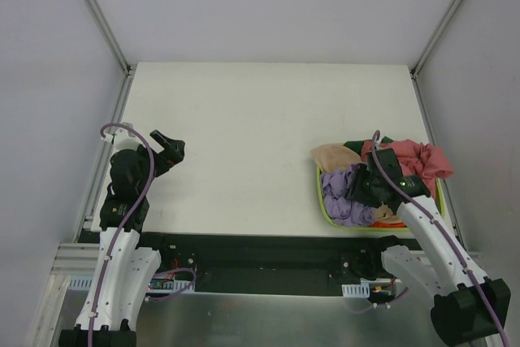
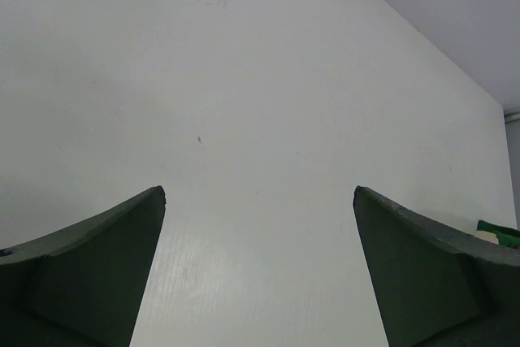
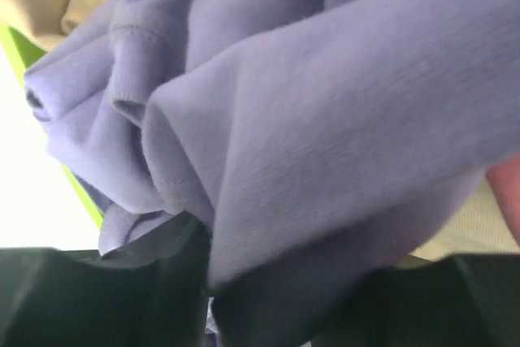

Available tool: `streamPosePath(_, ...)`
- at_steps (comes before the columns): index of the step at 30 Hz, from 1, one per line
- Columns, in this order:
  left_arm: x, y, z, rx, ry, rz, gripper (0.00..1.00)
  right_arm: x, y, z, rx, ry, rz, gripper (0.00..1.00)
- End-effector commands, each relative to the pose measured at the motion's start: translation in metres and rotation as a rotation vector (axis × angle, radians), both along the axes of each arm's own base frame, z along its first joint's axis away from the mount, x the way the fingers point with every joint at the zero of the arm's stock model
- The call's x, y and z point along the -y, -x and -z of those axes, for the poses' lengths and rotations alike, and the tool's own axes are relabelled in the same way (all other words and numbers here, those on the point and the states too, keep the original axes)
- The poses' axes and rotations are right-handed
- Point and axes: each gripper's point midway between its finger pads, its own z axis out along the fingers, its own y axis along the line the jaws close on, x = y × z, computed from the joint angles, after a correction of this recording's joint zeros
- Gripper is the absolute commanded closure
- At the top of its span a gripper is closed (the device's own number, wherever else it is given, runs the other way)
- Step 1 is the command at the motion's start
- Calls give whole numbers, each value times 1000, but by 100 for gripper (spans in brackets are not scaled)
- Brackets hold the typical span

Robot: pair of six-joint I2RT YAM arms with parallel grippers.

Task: Fold and stack the t-shirts
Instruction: Grab crumpled tshirt from bin with the right arm

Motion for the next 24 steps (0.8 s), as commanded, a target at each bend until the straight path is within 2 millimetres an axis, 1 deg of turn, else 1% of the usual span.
streamPosePath(1, -4, -2, -5, 23, 5, -24, 1, -3, -27, -18, 107, -10, 20, 69)
streamPosePath(2, -3, -2, -5, 23, 5, -21, 1, 2, -27, -26, 135, 8, 34, 78)
streamPosePath(3, -3, -2, -5, 24, 6, -18, 1, 6, -27, -35, 166, 20, 44, 83)
streamPosePath(4, -2, -2, -5, 24, 7, -15, 1, 10, -27, -47, 208, 26, 50, 90)
streamPosePath(6, -2, -2, -6, 26, 8, -13, 1, 16, -26, -72, 291, 32, 62, 100)
streamPosePath(7, -1, -2, -7, 27, 9, -10, 1, 19, -27, -90, 347, 32, 64, 99)
streamPosePath(12, 2, -1, -8, 31, 14, 9, 1, 30, -19, -170, 543, 41, 59, 99)
streamPosePath(15, 2, -1, -9, 32, 14, 11, 1, 34, -21, -215, 660, 29, 73, 99)
streamPosePath(20, 5, -1, -9, 29, 23, 24, 1, 19, -29, -296, 872, -66, 16, 99)
streamPosePath(22, 9, -1, -12, 31, 37, 42, 1, 12, -31, -321, 925, -94, -10, 99)
streamPosePath(24, 16, -1, -15, 32, 50, 78, 1, 8, -38, -337, 954, -111, -17, 99)
